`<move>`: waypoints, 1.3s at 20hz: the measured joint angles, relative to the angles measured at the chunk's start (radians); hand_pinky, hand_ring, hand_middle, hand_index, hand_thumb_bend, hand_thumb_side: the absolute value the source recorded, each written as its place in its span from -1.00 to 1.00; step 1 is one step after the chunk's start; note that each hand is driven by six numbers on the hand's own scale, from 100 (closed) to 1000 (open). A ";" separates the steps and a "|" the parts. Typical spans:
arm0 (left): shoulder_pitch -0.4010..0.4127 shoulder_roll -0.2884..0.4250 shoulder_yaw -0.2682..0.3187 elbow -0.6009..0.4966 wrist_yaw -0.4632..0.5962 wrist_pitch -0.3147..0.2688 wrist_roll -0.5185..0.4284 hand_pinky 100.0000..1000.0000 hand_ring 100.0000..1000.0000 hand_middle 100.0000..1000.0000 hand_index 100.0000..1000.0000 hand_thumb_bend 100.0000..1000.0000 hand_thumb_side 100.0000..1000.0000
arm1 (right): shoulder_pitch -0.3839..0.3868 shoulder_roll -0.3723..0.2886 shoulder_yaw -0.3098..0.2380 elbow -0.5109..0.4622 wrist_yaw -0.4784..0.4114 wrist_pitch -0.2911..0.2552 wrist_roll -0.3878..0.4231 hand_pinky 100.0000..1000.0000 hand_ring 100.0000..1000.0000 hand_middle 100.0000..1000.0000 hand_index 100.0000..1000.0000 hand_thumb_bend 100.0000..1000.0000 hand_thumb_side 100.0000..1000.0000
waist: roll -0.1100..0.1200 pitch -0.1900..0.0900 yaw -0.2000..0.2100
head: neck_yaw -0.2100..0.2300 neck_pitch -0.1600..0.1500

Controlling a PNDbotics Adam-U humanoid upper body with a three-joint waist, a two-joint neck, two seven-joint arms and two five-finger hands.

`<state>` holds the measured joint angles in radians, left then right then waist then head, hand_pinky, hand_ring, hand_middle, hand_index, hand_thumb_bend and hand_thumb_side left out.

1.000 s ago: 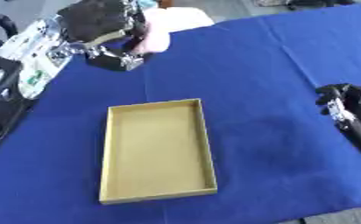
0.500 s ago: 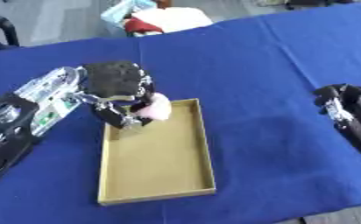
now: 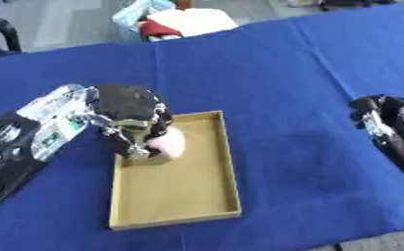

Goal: Pick up objects on the table and place them in the box.

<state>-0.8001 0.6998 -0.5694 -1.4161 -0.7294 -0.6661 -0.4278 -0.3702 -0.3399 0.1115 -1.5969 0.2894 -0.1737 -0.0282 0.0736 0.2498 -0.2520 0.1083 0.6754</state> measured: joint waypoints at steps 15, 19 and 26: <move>0.047 0.176 0.142 -0.176 0.111 0.090 0.008 0.44 0.50 0.52 0.67 -0.05 -0.30 | 0.001 0.000 -0.001 0.000 0.000 0.003 -0.004 -0.11 0.12 -0.20 0.27 -1.00 0.62 | -0.001 0.000 0.018 | -0.005 -0.009; 0.145 0.284 0.245 -0.268 0.157 0.155 0.071 0.44 0.49 0.51 0.66 -0.15 -0.40 | 0.001 0.000 -0.001 0.000 0.000 0.006 -0.007 -0.11 0.12 -0.20 0.27 -1.00 0.62 | -0.001 0.000 0.024 | -0.009 -0.013; 0.300 0.323 0.460 -0.336 0.257 0.281 0.167 0.41 0.40 0.40 0.61 -0.52 -0.51 | 0.002 0.000 -0.012 0.000 0.000 0.009 -0.016 -0.11 0.12 -0.20 0.27 -1.00 0.62 | -0.015 0.006 0.050 | -0.024 -0.021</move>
<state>-0.5005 1.0224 -0.1098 -1.7521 -0.4728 -0.3849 -0.2610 -0.3686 -0.3403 0.0997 -1.5967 0.2897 -0.1644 -0.0439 0.0590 0.2555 -0.2018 0.0843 0.6540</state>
